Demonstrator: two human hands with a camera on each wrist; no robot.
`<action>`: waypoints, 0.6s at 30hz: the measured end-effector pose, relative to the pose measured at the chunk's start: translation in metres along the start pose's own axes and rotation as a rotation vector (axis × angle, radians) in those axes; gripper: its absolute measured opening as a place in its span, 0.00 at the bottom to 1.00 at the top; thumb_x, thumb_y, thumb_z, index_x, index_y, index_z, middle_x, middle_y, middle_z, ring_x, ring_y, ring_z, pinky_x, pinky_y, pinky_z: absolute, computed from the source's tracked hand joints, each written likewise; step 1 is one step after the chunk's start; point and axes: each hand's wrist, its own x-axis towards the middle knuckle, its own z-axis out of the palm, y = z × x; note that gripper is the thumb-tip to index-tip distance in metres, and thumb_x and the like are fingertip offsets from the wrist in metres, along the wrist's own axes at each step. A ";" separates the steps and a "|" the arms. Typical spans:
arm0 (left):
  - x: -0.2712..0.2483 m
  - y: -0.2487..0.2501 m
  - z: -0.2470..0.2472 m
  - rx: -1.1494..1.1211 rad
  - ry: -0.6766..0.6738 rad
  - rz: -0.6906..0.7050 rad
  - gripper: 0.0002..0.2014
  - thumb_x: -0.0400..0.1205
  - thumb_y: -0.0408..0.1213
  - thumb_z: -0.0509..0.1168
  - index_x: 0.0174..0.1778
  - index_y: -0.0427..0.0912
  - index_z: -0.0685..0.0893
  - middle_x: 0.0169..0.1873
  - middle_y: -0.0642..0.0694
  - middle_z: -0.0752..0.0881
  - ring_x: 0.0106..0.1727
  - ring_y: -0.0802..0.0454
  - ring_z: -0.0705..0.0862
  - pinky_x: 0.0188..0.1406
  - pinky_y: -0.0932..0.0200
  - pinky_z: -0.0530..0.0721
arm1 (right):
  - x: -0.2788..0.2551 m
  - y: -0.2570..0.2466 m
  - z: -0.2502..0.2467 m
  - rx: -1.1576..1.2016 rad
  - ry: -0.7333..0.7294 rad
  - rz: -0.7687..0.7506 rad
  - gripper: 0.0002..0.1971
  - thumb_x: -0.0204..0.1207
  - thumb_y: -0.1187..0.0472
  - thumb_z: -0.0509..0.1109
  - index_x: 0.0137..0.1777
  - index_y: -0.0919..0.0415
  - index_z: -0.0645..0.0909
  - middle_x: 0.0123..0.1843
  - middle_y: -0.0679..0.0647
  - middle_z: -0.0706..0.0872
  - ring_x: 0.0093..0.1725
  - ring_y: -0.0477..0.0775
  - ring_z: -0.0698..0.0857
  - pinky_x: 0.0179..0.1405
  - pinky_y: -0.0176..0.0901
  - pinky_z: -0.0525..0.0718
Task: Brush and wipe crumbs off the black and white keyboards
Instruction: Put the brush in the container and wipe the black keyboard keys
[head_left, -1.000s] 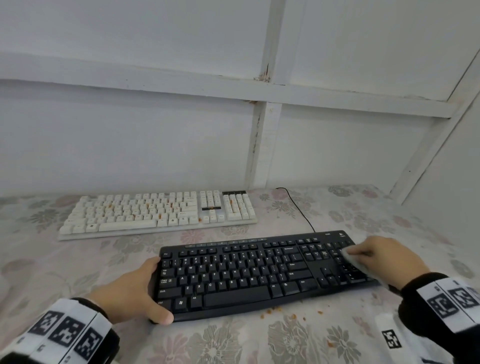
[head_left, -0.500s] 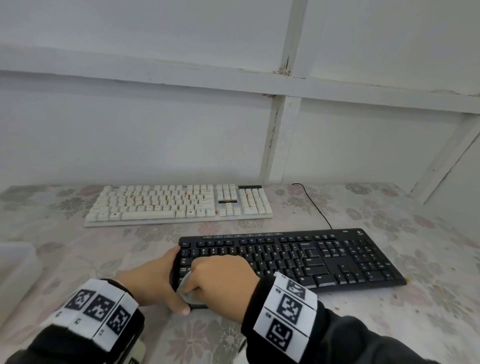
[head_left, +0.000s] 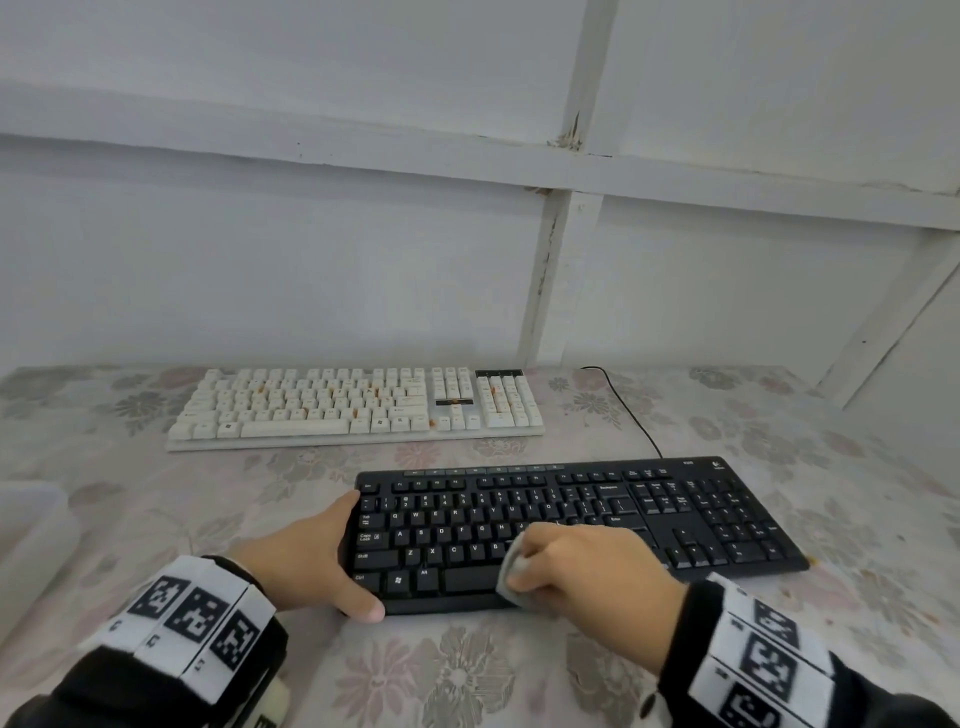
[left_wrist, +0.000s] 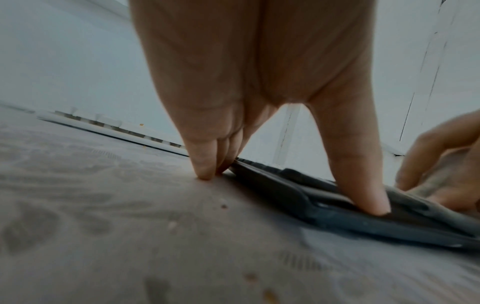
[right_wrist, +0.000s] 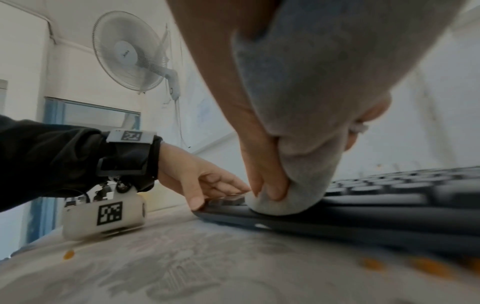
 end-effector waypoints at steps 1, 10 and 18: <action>0.000 0.001 0.000 0.003 0.001 -0.001 0.48 0.54 0.41 0.82 0.64 0.64 0.60 0.64 0.58 0.78 0.67 0.57 0.76 0.73 0.49 0.73 | -0.007 0.007 -0.002 -0.002 -0.012 0.030 0.07 0.81 0.55 0.62 0.44 0.49 0.81 0.56 0.44 0.81 0.51 0.44 0.82 0.37 0.29 0.72; -0.001 0.003 0.001 0.031 -0.012 0.000 0.48 0.56 0.38 0.82 0.63 0.66 0.58 0.63 0.62 0.77 0.67 0.58 0.75 0.73 0.52 0.70 | 0.011 -0.008 -0.019 -0.056 0.014 0.020 0.09 0.77 0.56 0.59 0.42 0.59 0.78 0.46 0.53 0.79 0.43 0.52 0.81 0.32 0.38 0.71; 0.001 0.000 0.000 0.099 -0.013 0.052 0.52 0.49 0.38 0.81 0.68 0.61 0.62 0.59 0.57 0.82 0.62 0.58 0.80 0.65 0.49 0.79 | 0.080 -0.087 -0.002 0.037 -0.119 -0.073 0.12 0.80 0.58 0.64 0.56 0.56 0.86 0.49 0.52 0.76 0.49 0.58 0.80 0.35 0.44 0.71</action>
